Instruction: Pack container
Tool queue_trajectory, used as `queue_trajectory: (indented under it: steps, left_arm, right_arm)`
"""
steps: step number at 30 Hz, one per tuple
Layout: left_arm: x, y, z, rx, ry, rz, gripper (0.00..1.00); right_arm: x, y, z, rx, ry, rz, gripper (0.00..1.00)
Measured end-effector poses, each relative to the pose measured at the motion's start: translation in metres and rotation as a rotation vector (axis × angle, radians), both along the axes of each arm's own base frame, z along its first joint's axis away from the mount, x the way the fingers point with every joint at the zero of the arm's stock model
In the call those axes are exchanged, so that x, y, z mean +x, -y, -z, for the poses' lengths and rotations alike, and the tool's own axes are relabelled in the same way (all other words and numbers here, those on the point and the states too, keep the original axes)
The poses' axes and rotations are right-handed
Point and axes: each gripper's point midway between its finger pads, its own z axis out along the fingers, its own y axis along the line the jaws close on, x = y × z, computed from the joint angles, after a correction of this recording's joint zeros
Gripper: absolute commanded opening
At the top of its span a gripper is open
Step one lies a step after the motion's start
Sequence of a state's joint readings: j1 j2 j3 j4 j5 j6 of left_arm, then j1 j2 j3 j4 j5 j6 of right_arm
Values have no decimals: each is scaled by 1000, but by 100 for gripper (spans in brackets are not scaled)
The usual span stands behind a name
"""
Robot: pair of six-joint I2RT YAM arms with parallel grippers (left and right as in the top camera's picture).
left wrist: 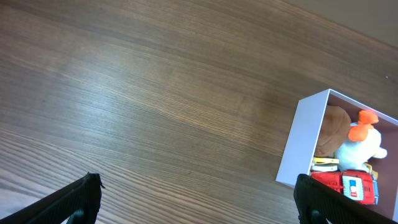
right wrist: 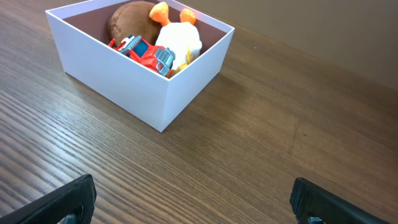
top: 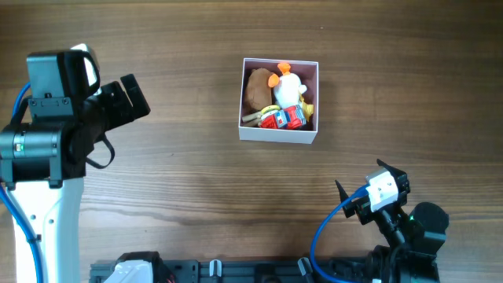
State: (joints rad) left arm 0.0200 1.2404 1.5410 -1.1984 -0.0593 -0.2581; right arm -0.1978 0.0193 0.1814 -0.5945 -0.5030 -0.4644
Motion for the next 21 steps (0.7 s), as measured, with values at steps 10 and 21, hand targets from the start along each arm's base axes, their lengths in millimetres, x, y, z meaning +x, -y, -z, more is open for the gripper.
queue_trajectory:
  steps: [10, 21]
  left_arm:
    - [0, 0, -1, 1, 2, -1, 100]
    - [-16, 9, -29, 45, 477, 132, 100]
  right_arm:
    - [0, 0, 0, 0, 0, 0, 100]
    - [0, 1, 1, -2, 1, 3, 100]
